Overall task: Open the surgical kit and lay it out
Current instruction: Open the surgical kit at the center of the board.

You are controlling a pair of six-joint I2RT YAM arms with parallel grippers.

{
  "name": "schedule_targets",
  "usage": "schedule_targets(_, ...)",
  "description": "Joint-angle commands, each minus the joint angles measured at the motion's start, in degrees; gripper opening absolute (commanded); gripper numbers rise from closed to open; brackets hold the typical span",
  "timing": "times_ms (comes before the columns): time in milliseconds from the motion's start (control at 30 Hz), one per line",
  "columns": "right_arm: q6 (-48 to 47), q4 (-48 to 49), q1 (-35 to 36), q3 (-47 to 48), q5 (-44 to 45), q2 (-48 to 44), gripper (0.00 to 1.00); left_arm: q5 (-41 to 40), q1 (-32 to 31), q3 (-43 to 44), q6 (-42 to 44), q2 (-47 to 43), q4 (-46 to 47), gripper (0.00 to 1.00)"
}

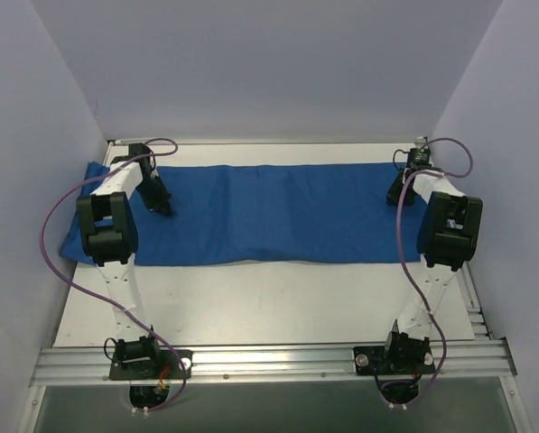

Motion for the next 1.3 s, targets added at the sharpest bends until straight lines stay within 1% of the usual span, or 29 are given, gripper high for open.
schedule_targets(0, -1.98, -4.27, -2.16, -1.71, 3.21, 3.72, 0.0, 0.86, -1.28, 1.4, -0.88, 5.34, 3.2, 0.02)
schedule_targets(133, -3.39, -6.28, -1.89, 2.5, 2.07, 8.28, 0.0, 0.42, -0.76, 2.02, -0.54, 6.14, 3.9, 0.04)
schedule_targets(167, -3.57, -6.9, -1.72, 4.86, 1.9, 9.34, 0.0, 0.86, -0.58, 2.89, -0.18, 6.57, 3.55, 0.04)
schedule_targets(233, -4.27, -7.95, -1.1, 6.54, 2.33, 10.84, 0.0, -0.02, 0.03, 6.83, 0.43, 8.51, -0.22, 0.04)
schedule_targets(267, -4.8, -7.96, -0.93, 6.81, 2.68, 10.76, 0.01, -0.37, 0.12, 7.03, 0.61, 8.69, -0.93, 0.04)
schedule_targets(300, -5.06, -7.7, -0.84, 6.64, 2.77, 10.5, 0.02, -0.46, 0.12, 6.42, 0.7, 7.64, -0.76, 0.04)
schedule_targets(367, -5.59, -7.26, -0.75, 6.55, 2.77, 10.23, 0.06, -0.9, 0.12, 1.78, 0.79, 5.71, 1.34, 0.05)
schedule_targets(433, -5.94, -8.13, -0.93, 7.86, 2.86, 11.28, 0.07, -1.95, 0.73, -1.13, 0.79, 4.12, 3.89, 0.07)
schedule_targets(500, -5.94, -9.19, -1.01, 9.09, 3.39, 12.07, 0.07, -0.47, 1.61, -2.2, 1.31, 4.64, 5.39, 0.09)
schedule_targets(533, -5.94, -9.37, -1.36, 9.01, 3.3, 12.25, 0.07, -0.89, 2.23, -1.5, 1.75, 4.99, 4.87, 0.09)
schedule_targets(567, -5.86, -9.37, -1.54, 8.84, 3.39, 12.08, 0.07, -1.42, 2.41, 1.73, 2.02, 5.6, 3.91, 0.09)
schedule_targets(600, -5.94, -9.19, -1.54, 8.49, 3.48, 11.73, 0.08, -2.12, 2.41, 3.32, 2.28, 6.83, 1.46, 0.09)
schedule_targets(667, -6.21, -8.93, -1.54, 8.22, 3.74, 10.94, 0.09, -2.31, 2.5, 5.7, 2.63, 7.54, -0.23, 0.08)
schedule_targets(767, -6.03, -9.37, -1.37, 10.15, 2.6, 9.97, 0.15, -0.82, 2.41, 3.44, 2.02, 5.09, 0.56, 0.1)
schedule_targets(800, -5.86, -9.63, -1.19, 11.11, 2.42, 9.71, 0.17, -0.2, 2.41, 1.43, 1.67, 3.34, 1.34, 0.11)
schedule_targets(833, -5.51, -10.41, -0.93, 12.17, 2.42, 8.92, 0.23, 0.15, 2.41, 0.45, 0.97, 2.28, 1.7, 0.13)
schedule_targets(867, -5.24, -10.42, -0.67, 14.09, 2.94, 8.39, 0.28, 0.85, 2.41, -0.6, 0.53, 1.14, 2.05, 0.25)
schedule_targets(900, -4.81, -10.33, -0.05, 14.89, 3.3, 7.69, 0.39, 1.38, 2.41, -1.75, 0.18, -1.74, 3.27, 0.29)
schedule_targets(933, -4.54, -9.2, 0.04, 15.51, 3.56, 6.29, 0.47, 1.91, 2.41, -3.93, -0.52, -3.34, 4.16, 0.33)
schedule_targets(967, -3.93, -8.32, 0.13, 16.73, 4.52, 5.67, 0.52, 2.87, 2.41, -4.91, -0.88, -6.14, 5.03, 0.42)
schedule_targets(1000, -3.84, -7.44, 0.13, 17.7, 5.05, 5.31, 0.56, 3.4, 2.32, -5.62, -1.06, -7.21, 6.78, 0.45)
schedule_targets(1067, -4.18, -6.82, 0.13, 20.42, 9.0, 5.75, 0.58, 4.89, 2.32, -5.54, -1.32, -9.06, 7.06, 0.52)
schedule_targets(1100, -4.19, -7.08, -0.05, 24.18, 11.71, 7.4, 0.59, 5.77, 2.23, -5.28, -1.58, -9.41, 6.98, 0.52)
schedule_targets(1200, -4.01, -6.56, -0.31, 32.35, 15.24, 10.31, 0.58, 9.02, 2.06, -5.71, -1.85, -10.91, 8.29, 0.53)
schedule_targets(1267, -4.27, -6.12, -0.49, 35.8, 15.87, 13.56, 0.57, 10.35, 1.71, -6.67, -2.37, -11.7, 9.52, 0.53)
